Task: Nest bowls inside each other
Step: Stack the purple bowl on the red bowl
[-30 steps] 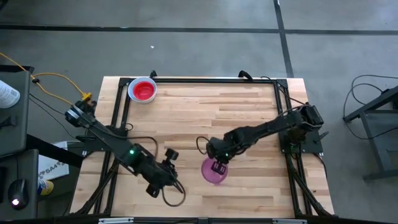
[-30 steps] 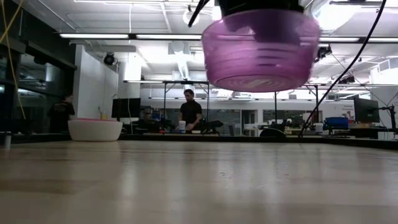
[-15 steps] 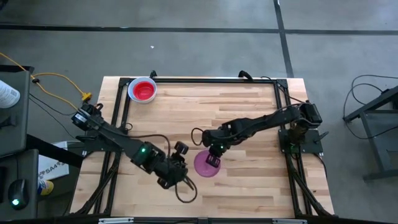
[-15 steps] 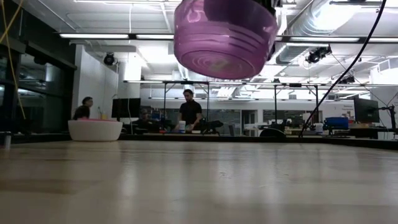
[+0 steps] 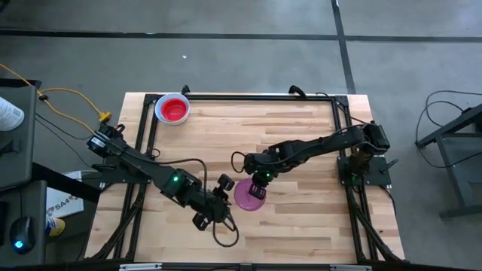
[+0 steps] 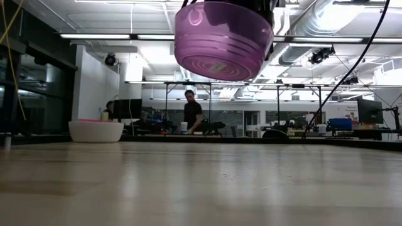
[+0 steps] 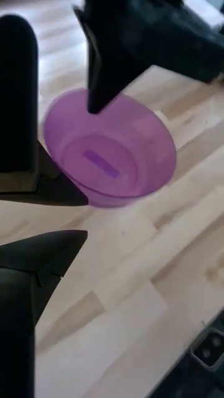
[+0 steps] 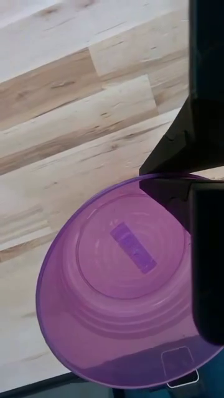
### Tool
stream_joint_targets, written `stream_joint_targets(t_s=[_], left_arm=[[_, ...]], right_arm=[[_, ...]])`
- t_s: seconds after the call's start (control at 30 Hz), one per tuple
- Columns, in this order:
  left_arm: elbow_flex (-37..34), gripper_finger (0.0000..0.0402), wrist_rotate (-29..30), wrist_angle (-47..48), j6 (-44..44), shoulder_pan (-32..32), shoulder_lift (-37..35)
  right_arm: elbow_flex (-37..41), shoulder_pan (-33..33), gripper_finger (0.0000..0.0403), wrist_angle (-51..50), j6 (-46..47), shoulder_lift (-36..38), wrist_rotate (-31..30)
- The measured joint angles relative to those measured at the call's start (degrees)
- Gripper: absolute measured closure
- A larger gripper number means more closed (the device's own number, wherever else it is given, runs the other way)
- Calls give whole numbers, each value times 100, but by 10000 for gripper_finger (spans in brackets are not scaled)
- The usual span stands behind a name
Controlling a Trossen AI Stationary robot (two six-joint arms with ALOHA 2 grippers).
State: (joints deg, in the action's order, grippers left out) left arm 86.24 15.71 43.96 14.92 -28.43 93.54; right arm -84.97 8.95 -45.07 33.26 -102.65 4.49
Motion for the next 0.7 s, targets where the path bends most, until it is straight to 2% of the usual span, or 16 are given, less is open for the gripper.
stream_joint_targets(t_s=[0.1,0.5,0.7], left_arm=[[-1,330,-248,-66,30,85,66],[-2,330,-116,133,-10,123,59],[-2,330,-279,169,52,310,59]], right_arm=[[0,0,400,17,-10,0,15],[-1,-203,400,158,-18,0,324],[-122,-260,400,96,-74,-91,458]])
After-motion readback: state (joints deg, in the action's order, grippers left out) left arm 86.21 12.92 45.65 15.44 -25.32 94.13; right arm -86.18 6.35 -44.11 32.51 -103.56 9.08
